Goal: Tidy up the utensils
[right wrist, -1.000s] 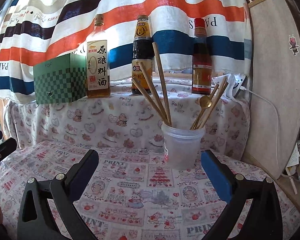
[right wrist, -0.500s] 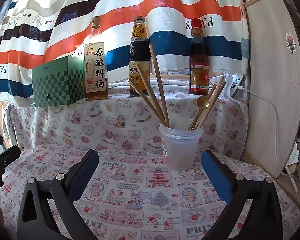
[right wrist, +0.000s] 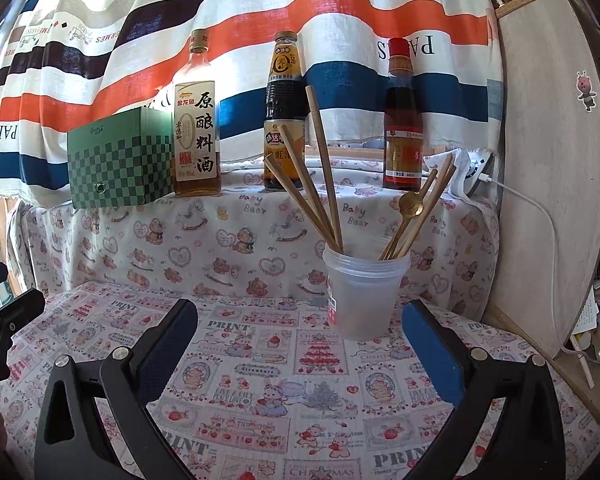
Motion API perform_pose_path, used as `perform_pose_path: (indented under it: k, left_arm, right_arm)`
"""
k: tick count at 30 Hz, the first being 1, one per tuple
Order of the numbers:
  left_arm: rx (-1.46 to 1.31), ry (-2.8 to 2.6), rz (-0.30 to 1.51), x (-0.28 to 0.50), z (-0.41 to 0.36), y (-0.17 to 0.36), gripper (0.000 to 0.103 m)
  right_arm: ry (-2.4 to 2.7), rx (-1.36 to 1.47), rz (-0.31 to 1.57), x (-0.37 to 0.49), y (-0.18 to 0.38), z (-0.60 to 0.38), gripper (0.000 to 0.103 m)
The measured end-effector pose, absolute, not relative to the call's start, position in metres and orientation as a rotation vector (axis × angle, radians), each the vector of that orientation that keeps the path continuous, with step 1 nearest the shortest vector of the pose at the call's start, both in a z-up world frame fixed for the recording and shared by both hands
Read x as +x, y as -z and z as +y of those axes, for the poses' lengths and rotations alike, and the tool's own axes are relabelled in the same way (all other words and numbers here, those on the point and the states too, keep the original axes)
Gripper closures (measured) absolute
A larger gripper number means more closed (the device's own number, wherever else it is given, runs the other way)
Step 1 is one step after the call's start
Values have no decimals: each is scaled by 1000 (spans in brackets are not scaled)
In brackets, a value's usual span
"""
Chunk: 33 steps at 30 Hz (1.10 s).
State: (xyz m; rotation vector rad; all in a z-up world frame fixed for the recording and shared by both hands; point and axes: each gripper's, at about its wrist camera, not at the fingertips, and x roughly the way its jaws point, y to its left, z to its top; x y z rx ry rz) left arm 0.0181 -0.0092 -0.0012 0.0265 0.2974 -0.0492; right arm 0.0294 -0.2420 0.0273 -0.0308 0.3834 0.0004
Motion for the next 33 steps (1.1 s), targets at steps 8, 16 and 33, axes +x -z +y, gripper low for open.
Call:
perform_pose_path:
  k: [8,16,33]
  left_arm:
    - [14,48,305,19,-8,2,0]
    - [14,47,310,20,-8,2,0]
    - [11,38,311,20,-6,2,0]
  right_arm:
    - [-1,-31,385,29,-27,-241,0]
    - [-1,-32,385,30,-27,-241,0]
    - [-3,-32,387,30,-26,-241,0]
